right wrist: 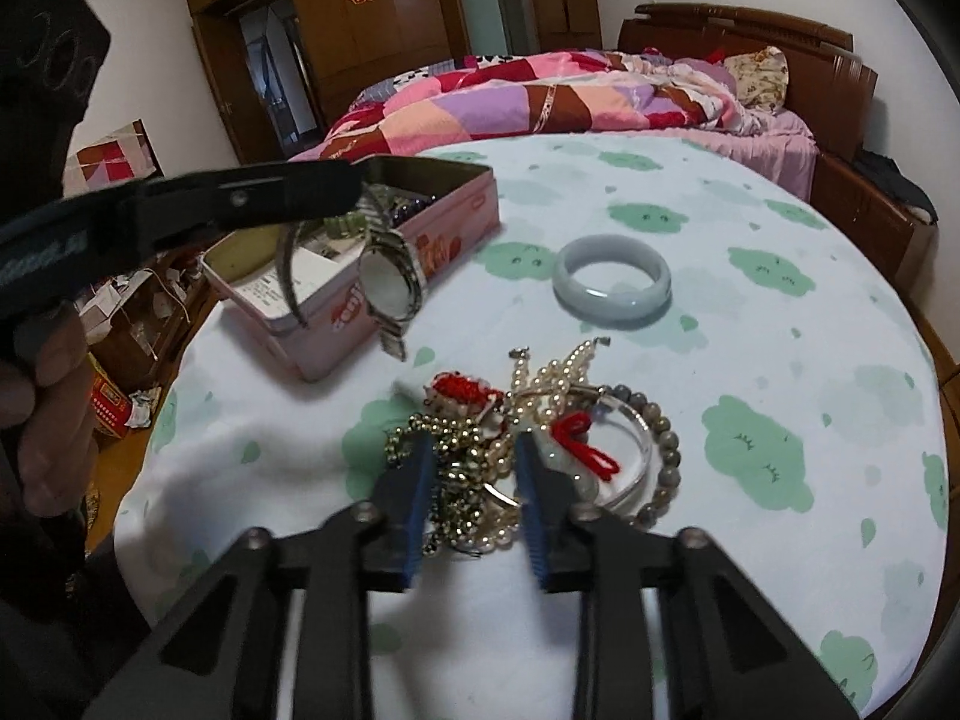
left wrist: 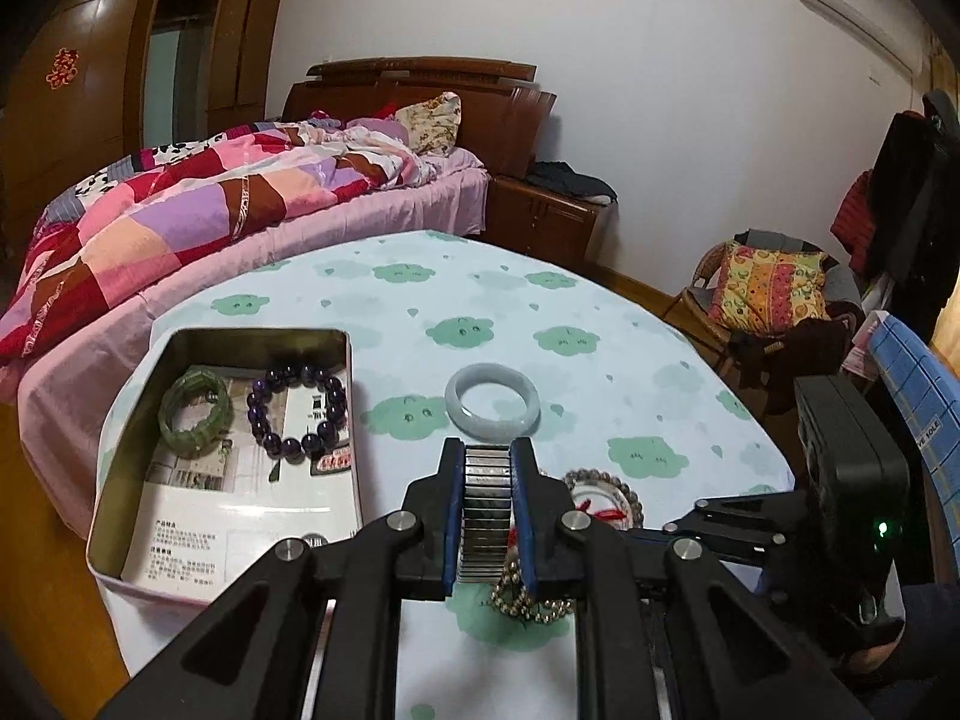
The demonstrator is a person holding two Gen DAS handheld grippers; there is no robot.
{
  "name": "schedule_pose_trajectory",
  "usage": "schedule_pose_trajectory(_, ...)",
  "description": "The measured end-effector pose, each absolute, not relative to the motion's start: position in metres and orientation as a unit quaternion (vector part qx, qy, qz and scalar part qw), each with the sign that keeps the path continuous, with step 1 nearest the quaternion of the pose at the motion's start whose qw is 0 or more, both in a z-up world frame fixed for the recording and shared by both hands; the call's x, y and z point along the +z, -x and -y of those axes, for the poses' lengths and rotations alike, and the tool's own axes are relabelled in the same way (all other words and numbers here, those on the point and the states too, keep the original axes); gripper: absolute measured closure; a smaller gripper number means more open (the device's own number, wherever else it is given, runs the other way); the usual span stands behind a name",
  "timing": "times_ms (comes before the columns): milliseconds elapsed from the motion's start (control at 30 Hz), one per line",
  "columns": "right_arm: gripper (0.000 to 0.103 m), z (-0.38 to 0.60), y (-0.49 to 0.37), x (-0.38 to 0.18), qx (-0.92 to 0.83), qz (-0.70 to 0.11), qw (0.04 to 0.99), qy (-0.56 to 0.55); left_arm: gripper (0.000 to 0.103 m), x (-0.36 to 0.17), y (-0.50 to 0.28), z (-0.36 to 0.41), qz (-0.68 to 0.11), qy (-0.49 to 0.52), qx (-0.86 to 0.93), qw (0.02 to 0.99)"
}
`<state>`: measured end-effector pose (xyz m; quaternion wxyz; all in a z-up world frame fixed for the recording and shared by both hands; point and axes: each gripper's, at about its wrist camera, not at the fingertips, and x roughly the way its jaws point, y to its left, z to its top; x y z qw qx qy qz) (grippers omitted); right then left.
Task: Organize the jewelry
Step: 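Grasp the silver watch band with the left tool while the right tool grasps a gold chain, then lower the watch into the tin and open the left tool while the right tool releases the gold chain there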
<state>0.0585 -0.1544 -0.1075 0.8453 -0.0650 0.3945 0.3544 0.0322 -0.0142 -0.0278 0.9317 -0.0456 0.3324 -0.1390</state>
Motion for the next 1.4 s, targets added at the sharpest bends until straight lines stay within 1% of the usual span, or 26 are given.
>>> schedule_pose_trajectory(67,0.087,0.153,-0.057,-0.107,0.353,-0.392,0.847,0.069,0.089,-0.03,-0.03,0.013,-0.335,0.046,-0.138,0.931)
schedule_pose_trajectory(100,0.093,0.153,-0.056,-0.106,0.353,-0.39,0.848,0.069,0.089,-0.03,-0.029,0.013,-0.336,0.046,-0.138,0.931)
schedule_pose_trajectory(133,0.095,0.154,-0.056,-0.104,0.353,-0.386,0.85,0.068,0.089,-0.03,-0.029,0.012,-0.337,0.047,-0.137,0.93)
schedule_pose_trajectory(433,0.095,0.158,-0.05,-0.082,0.351,-0.36,0.863,0.054,0.089,-0.018,-0.02,0.007,-0.322,0.047,-0.134,0.936)
schedule_pose_trajectory(700,0.095,0.165,-0.049,-0.044,0.357,-0.326,0.875,0.028,0.089,-0.006,-0.015,0.0,-0.306,0.055,-0.136,0.941)
schedule_pose_trajectory(1000,0.095,0.15,-0.058,-0.003,0.379,-0.278,0.882,0.036,0.089,0.02,-0.013,-0.02,-0.274,0.049,-0.119,0.953)
schedule_pose_trajectory(1400,0.095,0.103,-0.082,0.013,0.413,-0.251,0.874,0.048,0.088,0.027,-0.032,-0.058,-0.262,0.035,-0.067,0.962)
